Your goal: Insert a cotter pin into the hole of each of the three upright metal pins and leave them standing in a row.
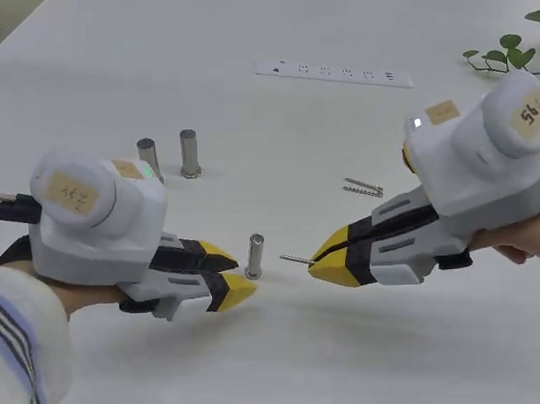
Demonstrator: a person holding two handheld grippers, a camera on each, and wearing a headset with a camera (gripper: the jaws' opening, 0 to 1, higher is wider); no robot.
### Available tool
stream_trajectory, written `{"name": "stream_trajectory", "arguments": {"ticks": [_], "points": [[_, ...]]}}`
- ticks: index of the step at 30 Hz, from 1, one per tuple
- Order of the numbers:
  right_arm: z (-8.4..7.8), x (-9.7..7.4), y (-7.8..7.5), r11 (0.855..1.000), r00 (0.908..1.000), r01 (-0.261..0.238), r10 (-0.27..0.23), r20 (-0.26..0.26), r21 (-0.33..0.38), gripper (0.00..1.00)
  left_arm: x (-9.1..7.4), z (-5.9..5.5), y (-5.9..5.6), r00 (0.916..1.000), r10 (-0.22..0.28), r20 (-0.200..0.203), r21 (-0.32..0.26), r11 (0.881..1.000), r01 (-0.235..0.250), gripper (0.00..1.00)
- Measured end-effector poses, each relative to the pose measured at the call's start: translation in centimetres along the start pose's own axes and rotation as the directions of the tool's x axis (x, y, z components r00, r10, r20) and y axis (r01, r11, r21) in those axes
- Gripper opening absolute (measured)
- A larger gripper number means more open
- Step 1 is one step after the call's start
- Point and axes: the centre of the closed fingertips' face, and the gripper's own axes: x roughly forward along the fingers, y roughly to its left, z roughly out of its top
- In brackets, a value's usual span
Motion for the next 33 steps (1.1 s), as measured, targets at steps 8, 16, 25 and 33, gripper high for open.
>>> {"name": "stream_trajectory", "arguments": {"ticks": [8,16,25,33], "points": [[0.1,0.6,-1.0,1.000,0.9995,0.030,-0.030,-0.011,0.008,0.03,1.1,0.3,1.1,0.9984,0.053,0.020,0.063,0.997,-0.055,0.20],[0.3,1.0,-1.5,0.999,0.9986,0.046,-0.047,-0.023,-0.002,0.03,2.0,0.4,0.9,0.9993,0.027,0.026,0.105,0.994,-0.030,0.18],[0.4,1.3,-1.8,0.999,0.9982,0.051,-0.051,-0.033,0.000,0.03,2.4,1.0,1.3,0.9974,0.043,0.057,0.138,0.989,-0.050,0.12],[0.5,1.5,-2.0,0.998,0.9977,0.058,-0.058,-0.036,-0.007,0.03,2.3,1.0,0.9,0.9976,0.013,0.068,0.147,0.989,-0.023,0.08]]}}
